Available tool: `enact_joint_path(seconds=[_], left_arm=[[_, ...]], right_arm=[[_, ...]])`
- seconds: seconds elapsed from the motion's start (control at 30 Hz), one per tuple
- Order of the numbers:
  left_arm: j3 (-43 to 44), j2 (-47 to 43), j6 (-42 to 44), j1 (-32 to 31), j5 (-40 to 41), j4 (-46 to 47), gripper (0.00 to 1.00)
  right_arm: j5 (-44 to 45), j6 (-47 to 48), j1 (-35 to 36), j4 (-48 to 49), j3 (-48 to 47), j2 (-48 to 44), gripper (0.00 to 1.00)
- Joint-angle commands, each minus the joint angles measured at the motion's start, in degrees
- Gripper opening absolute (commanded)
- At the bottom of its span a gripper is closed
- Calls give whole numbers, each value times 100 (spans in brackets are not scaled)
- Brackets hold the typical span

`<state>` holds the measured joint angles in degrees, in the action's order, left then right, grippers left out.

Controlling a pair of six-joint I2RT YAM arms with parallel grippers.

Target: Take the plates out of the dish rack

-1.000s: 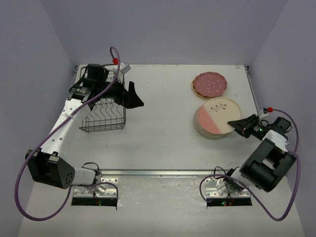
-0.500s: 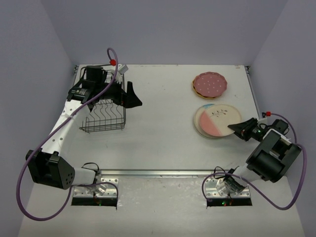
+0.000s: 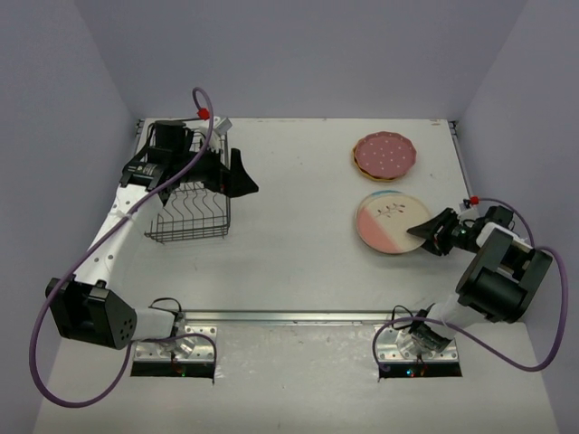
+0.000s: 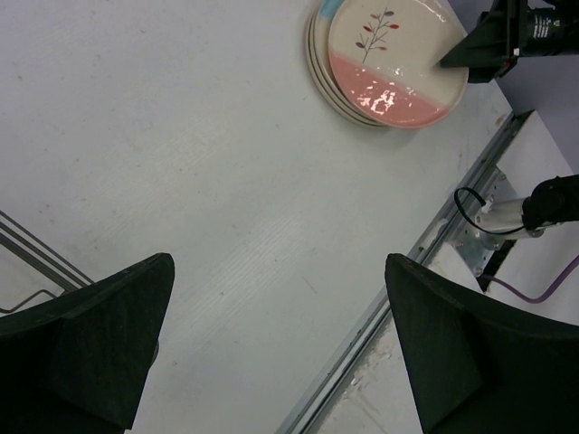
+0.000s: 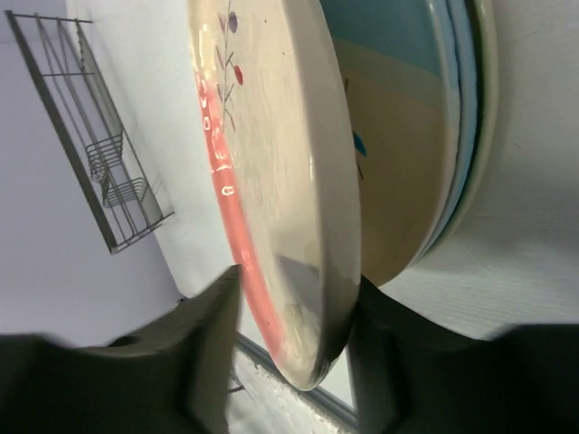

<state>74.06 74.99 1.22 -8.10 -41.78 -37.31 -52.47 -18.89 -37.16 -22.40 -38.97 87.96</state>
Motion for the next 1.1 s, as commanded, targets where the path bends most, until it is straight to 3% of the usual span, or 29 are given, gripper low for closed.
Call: enact_joint_path(seconds=[0.0, 0.13, 0.5, 1.07], left_arm=[[-24, -293, 36, 81, 38, 198, 100], [-41, -279, 40, 89, 54, 203, 100], [-34, -309, 45, 116, 197, 154, 100], [56, -432, 107, 150, 415, -81, 100]], right_arm=[[482, 368, 160, -497, -432, 13, 58], [820, 700, 278, -841, -636, 55, 67], [1958, 1625, 711, -994, -908, -255, 75], [2140, 1681, 1197, -989, -1031, -290, 80]])
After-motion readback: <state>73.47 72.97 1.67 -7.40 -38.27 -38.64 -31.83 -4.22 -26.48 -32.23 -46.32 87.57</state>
